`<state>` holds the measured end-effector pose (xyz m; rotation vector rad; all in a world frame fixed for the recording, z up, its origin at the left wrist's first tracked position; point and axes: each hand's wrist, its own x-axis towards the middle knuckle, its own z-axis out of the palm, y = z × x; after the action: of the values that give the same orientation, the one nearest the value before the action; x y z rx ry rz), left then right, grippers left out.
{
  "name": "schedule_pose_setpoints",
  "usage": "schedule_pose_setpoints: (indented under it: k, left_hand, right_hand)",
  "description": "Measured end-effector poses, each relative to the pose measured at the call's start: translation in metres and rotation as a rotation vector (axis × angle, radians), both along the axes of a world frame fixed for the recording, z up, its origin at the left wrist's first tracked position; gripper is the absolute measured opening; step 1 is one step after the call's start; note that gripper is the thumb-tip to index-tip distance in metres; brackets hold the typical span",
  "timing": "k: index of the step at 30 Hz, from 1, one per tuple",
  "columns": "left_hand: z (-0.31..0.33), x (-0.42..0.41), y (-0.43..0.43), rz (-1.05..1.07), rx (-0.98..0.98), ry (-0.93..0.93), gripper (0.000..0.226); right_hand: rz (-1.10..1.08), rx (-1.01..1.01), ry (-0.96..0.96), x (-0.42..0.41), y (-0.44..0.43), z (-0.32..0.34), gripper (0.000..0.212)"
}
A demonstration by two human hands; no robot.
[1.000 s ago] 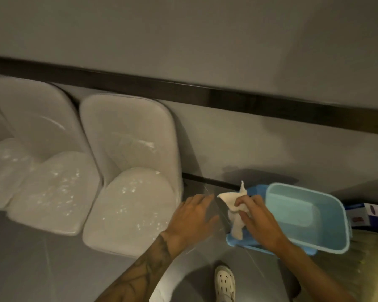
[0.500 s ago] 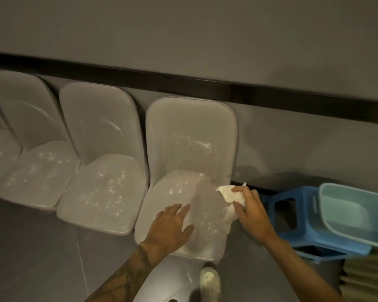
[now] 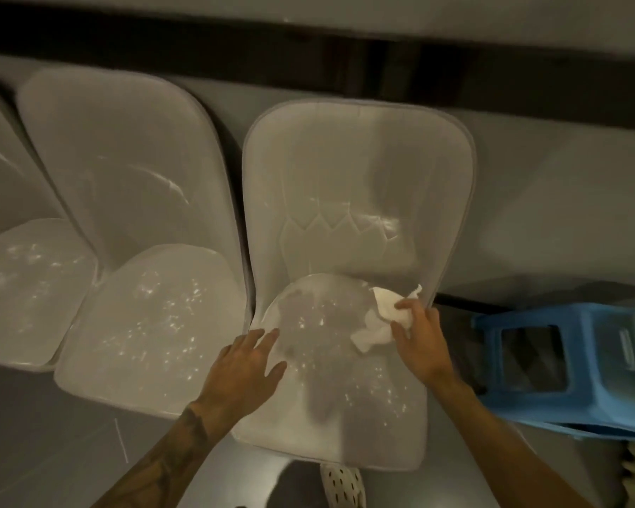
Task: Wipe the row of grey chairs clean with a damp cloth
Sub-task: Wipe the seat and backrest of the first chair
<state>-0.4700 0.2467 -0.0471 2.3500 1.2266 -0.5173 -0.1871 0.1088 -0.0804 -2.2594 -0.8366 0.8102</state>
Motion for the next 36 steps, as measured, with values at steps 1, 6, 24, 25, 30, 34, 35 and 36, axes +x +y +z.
schedule_pose_setpoints:
  k: [1, 6, 24, 25, 30, 34, 35, 36]
  left_hand:
    - [-0.016, -0.004, 0.006, -0.006, -0.003, 0.006, 0.068]
    - [-0.088, -0.02, 0.031, -0.066, -0.004, 0.023, 0.063]
    - [-0.258, -0.03, 0.093, -0.347, 0.461, -0.321, 0.056]
    - [-0.26, -0.03, 0.091, -0.328, 0.46, -0.316, 0.057]
    - [-0.262, -0.034, 0.087, -0.299, 0.46, -0.332, 0.061]
    - [-0.268, -0.037, 0.085, -0.296, 0.464, -0.396, 0.065]
    - [-0.269, -0.037, 0.085, -0.299, 0.468, -0.415, 0.064]
    - [-0.269, -0.038, 0.085, -0.304, 0.473, -0.435, 0.064]
  right_hand:
    - [-0.007, -0.117, -0.007, -0.001, 0.0, -0.016, 0.027]
    - [0.024, -0.23, -0.279, -0.017, 0.004, -0.083, 0.033]
    - [0.032, -0.117, -0.699, -0.01, 0.021, -0.231, 0.045]
    - [0.018, -0.116, -0.724, -0.01, 0.024, -0.232, 0.047]
    - [0.114, -0.162, -0.766, -0.017, 0.029, -0.238, 0.06]
    - [0.204, -0.103, -0.78, -0.016, 0.01, -0.236, 0.055]
    - [0.174, -0.061, -0.777, -0.015, 0.007, -0.234, 0.05]
    - [0.114, -0.022, -0.768, -0.013, 0.006, -0.233, 0.045]
